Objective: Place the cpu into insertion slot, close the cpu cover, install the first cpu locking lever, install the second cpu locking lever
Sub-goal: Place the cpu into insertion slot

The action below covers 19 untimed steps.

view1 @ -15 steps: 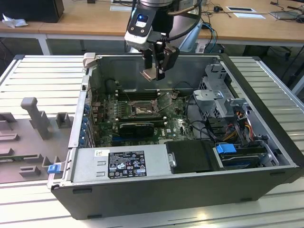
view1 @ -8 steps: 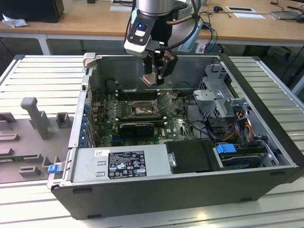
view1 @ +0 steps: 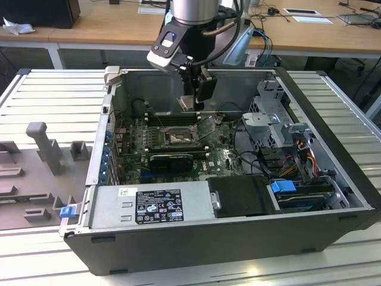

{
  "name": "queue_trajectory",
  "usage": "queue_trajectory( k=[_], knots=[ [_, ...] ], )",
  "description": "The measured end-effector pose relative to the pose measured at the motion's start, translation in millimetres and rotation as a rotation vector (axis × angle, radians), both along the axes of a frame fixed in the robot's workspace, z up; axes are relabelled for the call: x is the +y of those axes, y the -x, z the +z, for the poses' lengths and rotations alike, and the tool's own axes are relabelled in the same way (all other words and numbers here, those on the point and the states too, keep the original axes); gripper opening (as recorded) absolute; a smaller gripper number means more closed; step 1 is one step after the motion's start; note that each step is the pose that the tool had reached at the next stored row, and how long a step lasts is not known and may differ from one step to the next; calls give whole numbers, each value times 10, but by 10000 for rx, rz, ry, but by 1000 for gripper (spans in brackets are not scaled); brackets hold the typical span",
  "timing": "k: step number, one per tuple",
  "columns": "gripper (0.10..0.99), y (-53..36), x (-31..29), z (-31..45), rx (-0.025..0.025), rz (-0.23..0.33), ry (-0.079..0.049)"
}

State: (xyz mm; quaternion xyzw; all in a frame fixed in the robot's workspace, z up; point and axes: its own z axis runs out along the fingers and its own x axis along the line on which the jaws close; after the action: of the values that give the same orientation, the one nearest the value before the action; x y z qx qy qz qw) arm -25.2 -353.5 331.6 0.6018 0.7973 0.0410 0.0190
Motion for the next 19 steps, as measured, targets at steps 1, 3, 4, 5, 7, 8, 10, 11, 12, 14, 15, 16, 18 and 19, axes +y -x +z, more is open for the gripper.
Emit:
queue_trajectory(
  k=[1,3,4,5,7,8,10,11,12,14,15,16,18,19],
  knots=[
    [541,0,0,-7,0,-243,0],
    [541,0,0,-22,0,-827,0],
    [541,0,0,-29,1,-1066,0],
    [541,0,0,-40,1,-1372,0],
    [541,0,0,-60,11,-1696,-1],
    [541,0,0,-66,18,-1790,1],
    [541,2,0,-80,22,-1899,1],
    [541,2,0,-98,27,-1960,2],
    [541,2,0,-128,34,-2036,2],
    [541,2,1,-169,38,-2047,3],
    [541,1,2,-194,38,-2047,3],
    [541,2,3,-205,39,-2058,2],
    [541,2,5,-218,39,-2134,5],
    [541,2,5,-224,38,-2224,4]
  ],
)
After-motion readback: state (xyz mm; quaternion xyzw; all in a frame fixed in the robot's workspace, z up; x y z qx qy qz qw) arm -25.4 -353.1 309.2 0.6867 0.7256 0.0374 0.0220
